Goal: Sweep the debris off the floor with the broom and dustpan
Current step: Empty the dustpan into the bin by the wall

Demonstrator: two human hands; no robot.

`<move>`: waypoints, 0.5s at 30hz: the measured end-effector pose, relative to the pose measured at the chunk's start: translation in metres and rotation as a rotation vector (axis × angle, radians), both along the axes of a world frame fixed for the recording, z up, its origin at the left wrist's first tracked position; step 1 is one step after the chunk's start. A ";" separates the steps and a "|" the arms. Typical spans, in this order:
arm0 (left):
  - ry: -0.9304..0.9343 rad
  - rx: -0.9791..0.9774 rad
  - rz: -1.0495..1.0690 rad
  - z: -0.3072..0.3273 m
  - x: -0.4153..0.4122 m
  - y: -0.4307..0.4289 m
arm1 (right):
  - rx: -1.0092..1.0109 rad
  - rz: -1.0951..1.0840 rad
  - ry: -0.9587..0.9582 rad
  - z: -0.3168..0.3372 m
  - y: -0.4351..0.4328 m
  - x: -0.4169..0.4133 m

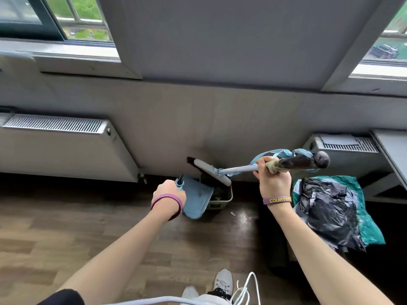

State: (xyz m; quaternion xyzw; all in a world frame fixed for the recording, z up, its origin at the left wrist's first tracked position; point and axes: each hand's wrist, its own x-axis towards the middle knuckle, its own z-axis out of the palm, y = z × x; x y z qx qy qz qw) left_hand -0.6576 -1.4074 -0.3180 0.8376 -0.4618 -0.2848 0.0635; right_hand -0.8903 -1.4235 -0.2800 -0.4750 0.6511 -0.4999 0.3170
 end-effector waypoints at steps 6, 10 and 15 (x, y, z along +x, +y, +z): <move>0.005 0.006 -0.030 -0.007 0.013 0.015 | -0.040 -0.061 -0.075 0.017 0.010 -0.005; -0.057 0.019 -0.105 -0.002 0.036 0.027 | -0.047 -0.181 -0.182 0.025 0.022 -0.021; -0.026 0.056 -0.188 -0.001 0.033 0.035 | -0.053 -0.232 -0.124 0.035 0.039 -0.032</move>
